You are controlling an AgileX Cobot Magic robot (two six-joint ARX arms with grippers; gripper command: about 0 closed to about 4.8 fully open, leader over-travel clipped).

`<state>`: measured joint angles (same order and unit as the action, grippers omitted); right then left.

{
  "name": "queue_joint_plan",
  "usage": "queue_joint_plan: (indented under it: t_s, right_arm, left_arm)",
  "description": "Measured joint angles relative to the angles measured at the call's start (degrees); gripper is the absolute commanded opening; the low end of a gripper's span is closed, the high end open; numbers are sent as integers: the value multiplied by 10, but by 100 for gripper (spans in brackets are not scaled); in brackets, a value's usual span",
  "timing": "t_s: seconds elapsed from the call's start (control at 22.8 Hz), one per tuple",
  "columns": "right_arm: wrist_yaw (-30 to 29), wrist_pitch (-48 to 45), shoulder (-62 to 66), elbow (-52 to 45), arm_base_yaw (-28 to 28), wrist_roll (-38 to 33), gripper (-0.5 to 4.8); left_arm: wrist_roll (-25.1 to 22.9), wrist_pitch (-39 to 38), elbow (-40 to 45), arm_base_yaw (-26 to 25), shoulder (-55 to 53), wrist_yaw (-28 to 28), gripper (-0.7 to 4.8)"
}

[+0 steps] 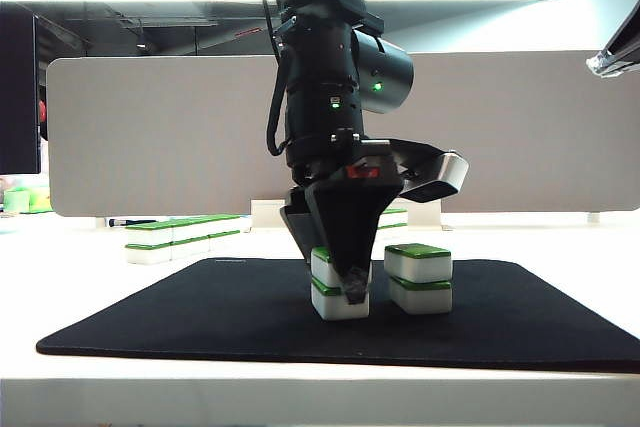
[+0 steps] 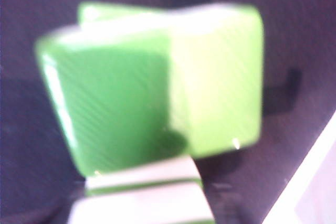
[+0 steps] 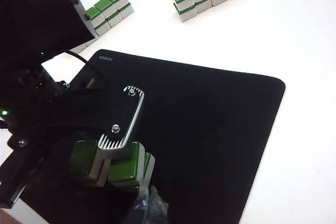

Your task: Take a mahjong tile from the mahjong wall and then place it on the table close to you.

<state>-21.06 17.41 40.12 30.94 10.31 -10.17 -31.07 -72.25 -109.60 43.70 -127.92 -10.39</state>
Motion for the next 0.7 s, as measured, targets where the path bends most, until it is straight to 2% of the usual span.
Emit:
queue_joint_plan:
  t_s: [0.48, 0.7]
  right_arm:
    - [0, 0, 0, 0, 0, 0, -1]
    - [0, 0, 0, 0, 0, 0, -1]
  left_arm:
    - [0, -14, -3, 0, 6, 6, 378]
    - [0, -67, -4, 0, 22, 44, 377]
